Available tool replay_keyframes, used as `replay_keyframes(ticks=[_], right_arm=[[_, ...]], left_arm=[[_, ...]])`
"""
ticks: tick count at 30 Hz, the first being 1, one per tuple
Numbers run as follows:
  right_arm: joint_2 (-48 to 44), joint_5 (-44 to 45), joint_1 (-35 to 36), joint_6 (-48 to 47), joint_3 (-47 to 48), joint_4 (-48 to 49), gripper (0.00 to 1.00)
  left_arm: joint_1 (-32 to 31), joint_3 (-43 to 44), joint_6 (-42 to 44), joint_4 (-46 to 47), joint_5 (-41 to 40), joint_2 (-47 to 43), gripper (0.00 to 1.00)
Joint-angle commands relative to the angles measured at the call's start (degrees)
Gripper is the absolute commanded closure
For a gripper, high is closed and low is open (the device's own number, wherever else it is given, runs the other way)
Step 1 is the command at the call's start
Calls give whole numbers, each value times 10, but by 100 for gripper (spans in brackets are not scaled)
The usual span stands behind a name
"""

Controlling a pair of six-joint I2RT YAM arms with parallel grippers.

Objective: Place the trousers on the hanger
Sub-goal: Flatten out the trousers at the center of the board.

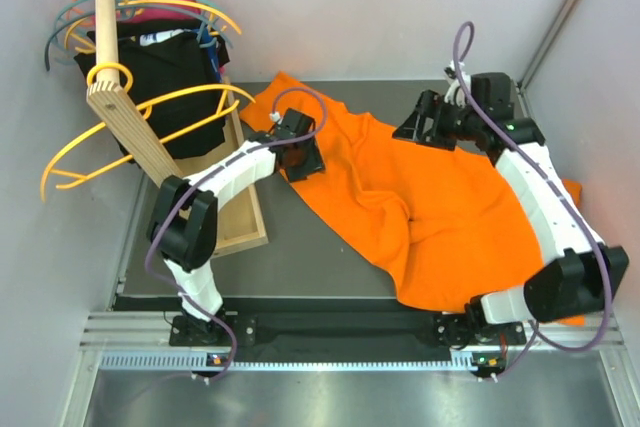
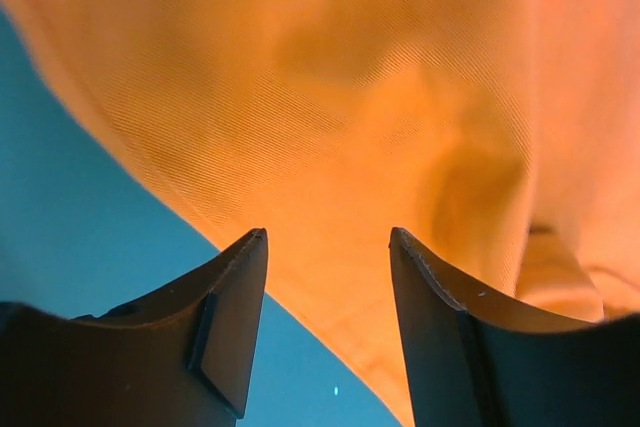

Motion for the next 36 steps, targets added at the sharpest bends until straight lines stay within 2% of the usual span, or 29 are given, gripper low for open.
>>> replay_keyframes(ticks=[1, 4, 10, 15, 27, 36], right_arm=[[-55, 2, -17, -20, -13, -20, 20], [-84, -4, -30, -21, -32, -36, 20], [-129, -25, -59, -20, -51, -59, 19], [-141, -8, -67, -9, -61, -87, 18], [-150, -4, -84, -32, -33, -147, 17], [-154, -3, -88, -28, -49, -143, 17]], left_arm=[[30, 39, -21, -26, -6, 11, 43], [55, 66, -36, -34, -19, 35, 42], [81, 110, -71, -122, -79, 60, 42], [89, 102, -92, -150, -143, 44, 40], [147, 92, -110, -98, -100, 105, 43], [149, 109, -117, -66, -62, 146, 43]])
